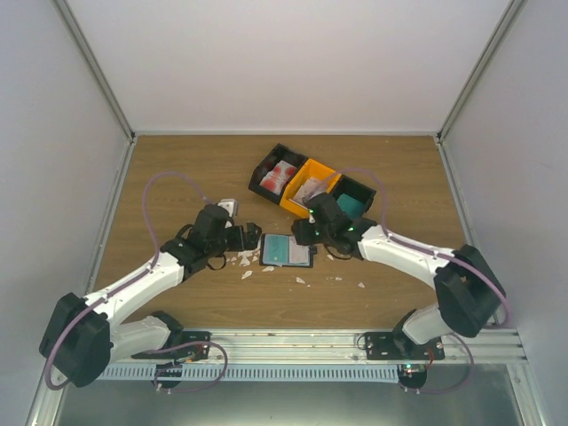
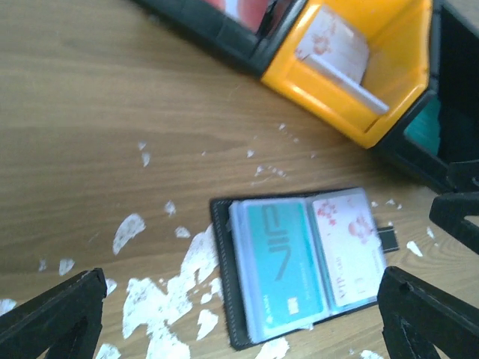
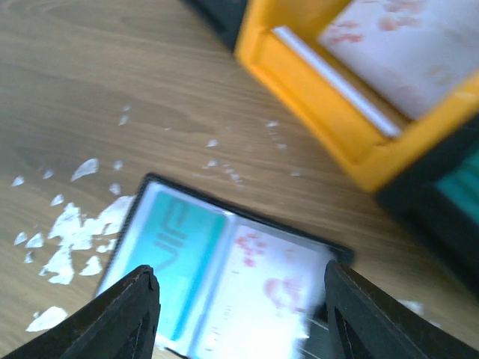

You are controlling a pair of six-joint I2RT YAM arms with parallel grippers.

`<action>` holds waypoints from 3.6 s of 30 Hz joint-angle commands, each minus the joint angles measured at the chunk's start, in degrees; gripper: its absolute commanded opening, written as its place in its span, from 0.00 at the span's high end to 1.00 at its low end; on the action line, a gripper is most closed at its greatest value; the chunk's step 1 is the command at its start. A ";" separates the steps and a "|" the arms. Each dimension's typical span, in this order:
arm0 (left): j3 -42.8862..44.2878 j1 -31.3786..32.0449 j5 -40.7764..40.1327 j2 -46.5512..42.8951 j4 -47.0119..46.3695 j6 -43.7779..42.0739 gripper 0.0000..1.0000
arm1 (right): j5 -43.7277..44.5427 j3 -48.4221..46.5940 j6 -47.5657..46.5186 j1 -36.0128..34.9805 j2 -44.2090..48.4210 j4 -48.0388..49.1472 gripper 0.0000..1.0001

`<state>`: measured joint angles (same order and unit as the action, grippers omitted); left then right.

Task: Put the credit cards into the card holder
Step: Turn over the card slot in the card holder.

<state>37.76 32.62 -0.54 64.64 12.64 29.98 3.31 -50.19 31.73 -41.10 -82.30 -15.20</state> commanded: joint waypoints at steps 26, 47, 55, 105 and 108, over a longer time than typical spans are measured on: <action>-6.54 -8.35 35.92 18.56 -20.73 4.56 0.52 | 2.39 -10.71 4.52 -9.78 -23.45 -6.53 0.72; -4.05 -7.70 39.74 25.81 -23.53 4.56 0.65 | 2.87 -6.61 6.16 -8.47 -23.14 -5.46 0.99; -3.19 -7.49 38.18 27.86 -22.33 4.52 0.64 | 2.65 -5.90 6.24 -8.21 -22.99 -4.88 0.99; 6.00 -1.17 46.37 33.87 -23.23 5.60 0.44 | 11.46 3.02 9.03 0.24 2.48 -3.25 0.76; 7.70 0.63 46.15 34.92 -22.89 5.36 0.40 | 12.35 3.88 8.42 2.08 5.20 -4.13 0.75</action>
<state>42.81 31.09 46.00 98.17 -10.68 37.39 11.88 -47.57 40.53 -41.08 -80.88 -17.54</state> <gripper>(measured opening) 0.574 0.244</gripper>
